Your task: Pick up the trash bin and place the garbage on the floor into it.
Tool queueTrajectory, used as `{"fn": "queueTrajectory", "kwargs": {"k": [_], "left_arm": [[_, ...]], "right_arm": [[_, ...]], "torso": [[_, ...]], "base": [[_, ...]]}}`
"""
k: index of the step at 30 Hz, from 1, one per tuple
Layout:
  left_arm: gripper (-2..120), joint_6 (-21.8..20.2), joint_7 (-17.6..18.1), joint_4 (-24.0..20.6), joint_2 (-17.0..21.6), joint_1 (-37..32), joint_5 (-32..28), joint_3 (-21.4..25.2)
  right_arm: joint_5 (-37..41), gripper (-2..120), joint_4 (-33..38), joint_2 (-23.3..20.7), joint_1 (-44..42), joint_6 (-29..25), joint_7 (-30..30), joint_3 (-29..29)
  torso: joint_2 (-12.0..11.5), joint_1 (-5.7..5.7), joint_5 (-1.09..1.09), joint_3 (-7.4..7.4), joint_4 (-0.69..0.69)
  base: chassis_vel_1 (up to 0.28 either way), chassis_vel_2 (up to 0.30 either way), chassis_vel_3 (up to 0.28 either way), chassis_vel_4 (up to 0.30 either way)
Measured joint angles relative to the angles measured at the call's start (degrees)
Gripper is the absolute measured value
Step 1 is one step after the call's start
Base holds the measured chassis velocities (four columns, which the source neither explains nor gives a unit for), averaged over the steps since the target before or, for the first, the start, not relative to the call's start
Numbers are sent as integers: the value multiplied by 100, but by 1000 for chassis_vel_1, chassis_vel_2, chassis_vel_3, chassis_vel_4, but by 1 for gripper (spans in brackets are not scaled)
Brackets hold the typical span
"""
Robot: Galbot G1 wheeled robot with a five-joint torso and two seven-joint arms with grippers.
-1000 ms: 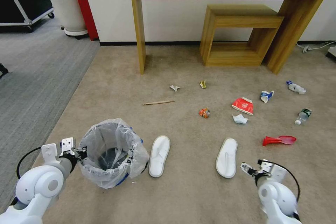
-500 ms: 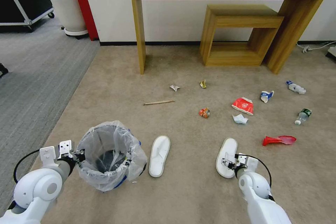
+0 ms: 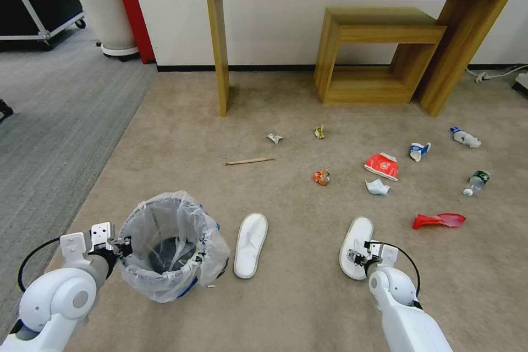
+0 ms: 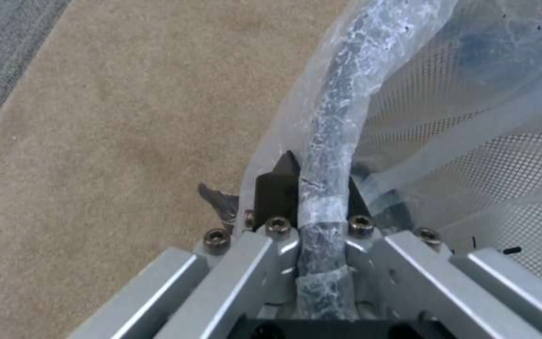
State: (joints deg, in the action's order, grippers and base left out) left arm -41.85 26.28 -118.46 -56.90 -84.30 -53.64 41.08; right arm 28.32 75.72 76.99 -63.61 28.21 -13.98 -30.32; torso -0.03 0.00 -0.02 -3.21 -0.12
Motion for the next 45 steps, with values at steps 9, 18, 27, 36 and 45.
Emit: {"fn": "queueTrajectory", "kwargs": {"k": [9, 18, 27, 36, 45], "left_arm": [[0, 32, -41, -15, -12, -3, 20, -22], [0, 55, -69, -45, -13, -28, 37, -2], [0, 69, -75, 44, -37, 33, 43, -13], [0, 70, -77, 59, -42, 48, 52, -26], [0, 29, -28, -113, -44, 11, 11, -30]], "right_arm": [[-70, 26, -121, 59, 3, -118, 64, 83], [-176, 0, -340, 94, 29, -311, 192, 130], [-65, 0, -5, 64, -286, -1202, 1082, 35], [333, 0, 800, -94, -1030, -2735, 3248, -173], [1074, 0, 2539, -503, -1496, -3172, 4544, 83]], "torso": [[0, 0, 0, 0, 0], [0, 0, 0, 0, 0], [0, 0, 0, 0, 0], [0, 0, 1, 0, -1], [0, 0, -1, 1, 0]], "base": [[0, 0, 0, 0], [0, 0, 0, 0], [0, 0, 0, 0], [0, 0, 0, 0], [0, 0, 0, 0]]}}
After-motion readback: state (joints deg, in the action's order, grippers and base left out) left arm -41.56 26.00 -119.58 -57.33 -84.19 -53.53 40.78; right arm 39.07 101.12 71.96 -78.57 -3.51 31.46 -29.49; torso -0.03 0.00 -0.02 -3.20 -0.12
